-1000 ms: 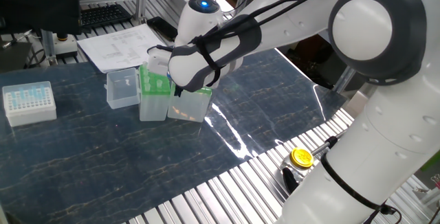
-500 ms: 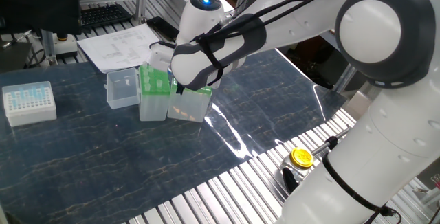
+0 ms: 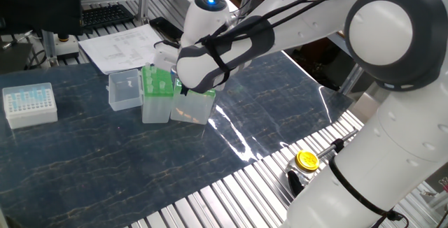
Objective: Transfer all large pipette tips from one holder to another
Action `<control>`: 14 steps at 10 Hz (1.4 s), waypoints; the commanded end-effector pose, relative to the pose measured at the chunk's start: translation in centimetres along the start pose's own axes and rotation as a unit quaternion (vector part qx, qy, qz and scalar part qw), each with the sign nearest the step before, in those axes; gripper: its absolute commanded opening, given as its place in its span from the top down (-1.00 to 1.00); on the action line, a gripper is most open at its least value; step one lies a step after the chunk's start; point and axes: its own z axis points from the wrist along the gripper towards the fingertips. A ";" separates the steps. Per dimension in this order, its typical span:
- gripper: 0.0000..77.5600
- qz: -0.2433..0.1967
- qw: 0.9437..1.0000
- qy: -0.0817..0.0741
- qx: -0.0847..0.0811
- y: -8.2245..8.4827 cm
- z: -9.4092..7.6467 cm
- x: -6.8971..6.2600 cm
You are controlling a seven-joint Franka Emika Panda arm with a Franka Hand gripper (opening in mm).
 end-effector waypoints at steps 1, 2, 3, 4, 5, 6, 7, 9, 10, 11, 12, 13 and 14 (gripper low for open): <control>0.97 0.046 0.999 0.004 -0.011 0.2 -0.3 -0.2; 0.97 0.044 0.999 0.022 -0.009 0.3 -0.4 0.0; 0.97 0.041 0.999 0.030 -0.005 0.3 -0.6 0.1; 0.97 0.042 0.999 0.032 -0.002 0.4 -0.8 0.3; 0.97 0.040 0.998 0.038 0.000 0.5 -1.3 0.7; 0.97 0.042 0.998 0.043 0.005 0.6 -1.9 1.1; 0.97 0.042 0.998 0.048 0.010 0.8 -2.5 1.5; 0.97 0.045 0.997 0.060 0.016 1.3 -3.6 1.7; 0.97 0.045 0.997 0.063 0.019 1.6 -4.2 1.4; 0.97 0.046 0.997 0.062 0.020 1.9 -4.5 1.1; 0.97 0.055 0.996 0.062 0.021 2.3 -4.8 0.5; 0.97 0.068 0.995 0.063 0.024 2.8 -5.2 -0.2; 0.97 0.077 0.995 0.062 0.029 3.2 -5.7 -0.9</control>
